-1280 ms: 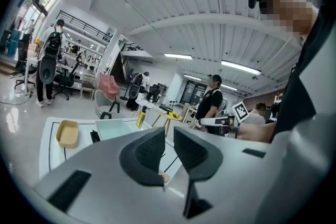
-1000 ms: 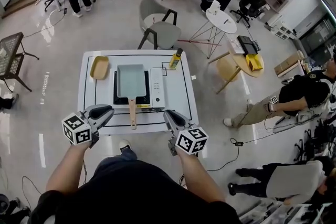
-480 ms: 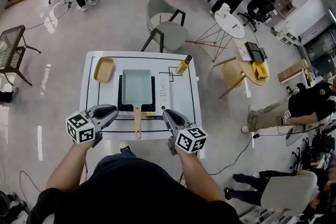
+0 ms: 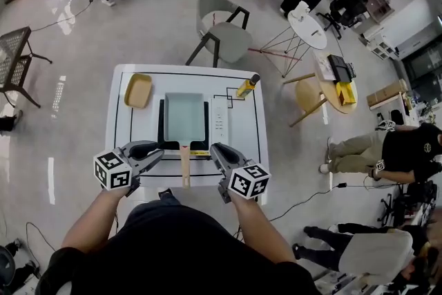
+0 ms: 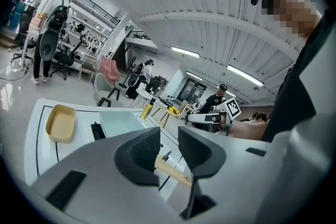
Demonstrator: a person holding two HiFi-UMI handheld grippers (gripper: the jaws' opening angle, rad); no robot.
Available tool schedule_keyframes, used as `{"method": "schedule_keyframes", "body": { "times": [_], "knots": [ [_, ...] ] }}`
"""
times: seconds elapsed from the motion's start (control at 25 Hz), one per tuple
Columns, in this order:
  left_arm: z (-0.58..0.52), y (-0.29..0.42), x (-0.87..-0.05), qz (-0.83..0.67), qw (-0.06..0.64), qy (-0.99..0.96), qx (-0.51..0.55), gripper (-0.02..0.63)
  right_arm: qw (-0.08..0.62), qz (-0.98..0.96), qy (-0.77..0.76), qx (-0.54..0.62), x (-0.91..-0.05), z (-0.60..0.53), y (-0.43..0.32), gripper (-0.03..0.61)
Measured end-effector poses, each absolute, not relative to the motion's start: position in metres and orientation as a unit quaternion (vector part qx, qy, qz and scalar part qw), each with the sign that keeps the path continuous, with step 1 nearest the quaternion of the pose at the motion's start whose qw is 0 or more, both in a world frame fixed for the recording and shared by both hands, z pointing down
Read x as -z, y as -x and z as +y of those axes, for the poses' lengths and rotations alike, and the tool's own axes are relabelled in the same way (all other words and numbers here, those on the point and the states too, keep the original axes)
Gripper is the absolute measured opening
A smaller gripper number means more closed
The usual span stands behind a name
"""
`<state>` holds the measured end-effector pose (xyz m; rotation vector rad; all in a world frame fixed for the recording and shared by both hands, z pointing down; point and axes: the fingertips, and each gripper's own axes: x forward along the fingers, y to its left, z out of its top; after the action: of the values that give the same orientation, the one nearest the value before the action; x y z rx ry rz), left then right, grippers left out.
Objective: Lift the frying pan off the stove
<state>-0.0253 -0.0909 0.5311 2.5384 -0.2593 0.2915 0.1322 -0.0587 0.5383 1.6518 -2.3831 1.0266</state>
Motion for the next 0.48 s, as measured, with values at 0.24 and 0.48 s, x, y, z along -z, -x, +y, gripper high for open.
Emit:
{"method": "schedule_keyframes", "body": {
  "times": [0.24,0.48],
  "knots": [
    [-0.085,0.023,-0.545,-0.080,0.305,-0.942,-0.117,0.120,0.033,-0.775,-0.526,-0.349,-0.545,-0.067,-0.122,0.054],
    [-0.071,0.020,-0.567,-0.065,0.338,-0.929,-0.134,0.140,0.037,-0.772,-0.494,-0.398,-0.572,-0.068,-0.111,0.111]
  ]
}}
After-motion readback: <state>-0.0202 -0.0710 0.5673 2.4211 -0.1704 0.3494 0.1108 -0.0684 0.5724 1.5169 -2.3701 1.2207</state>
